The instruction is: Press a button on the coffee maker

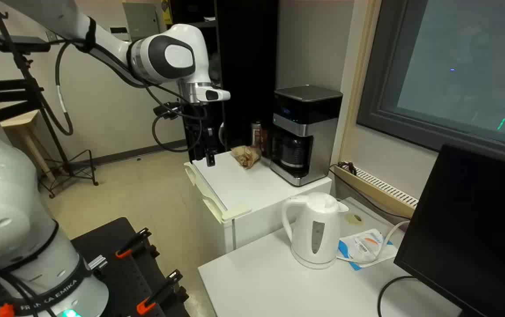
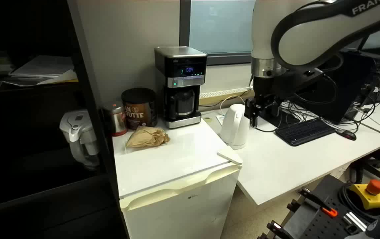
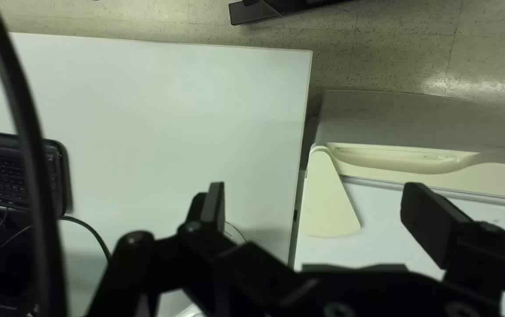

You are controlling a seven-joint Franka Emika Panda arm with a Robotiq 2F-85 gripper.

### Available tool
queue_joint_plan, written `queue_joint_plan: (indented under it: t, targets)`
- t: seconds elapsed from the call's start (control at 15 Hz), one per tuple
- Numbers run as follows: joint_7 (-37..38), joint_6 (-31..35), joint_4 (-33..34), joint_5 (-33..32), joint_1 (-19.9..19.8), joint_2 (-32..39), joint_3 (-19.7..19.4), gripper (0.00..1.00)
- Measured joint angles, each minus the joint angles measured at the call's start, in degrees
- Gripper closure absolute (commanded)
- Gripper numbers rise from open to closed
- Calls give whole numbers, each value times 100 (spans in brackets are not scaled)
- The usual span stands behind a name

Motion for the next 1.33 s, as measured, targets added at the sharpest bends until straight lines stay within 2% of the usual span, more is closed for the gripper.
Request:
queue_joint_plan:
  t: [0.87,1.33]
  targets:
    - [-30,1,16,-63,45,12,-73,0]
    - [-885,341,354,-1249,53,536,-185,1]
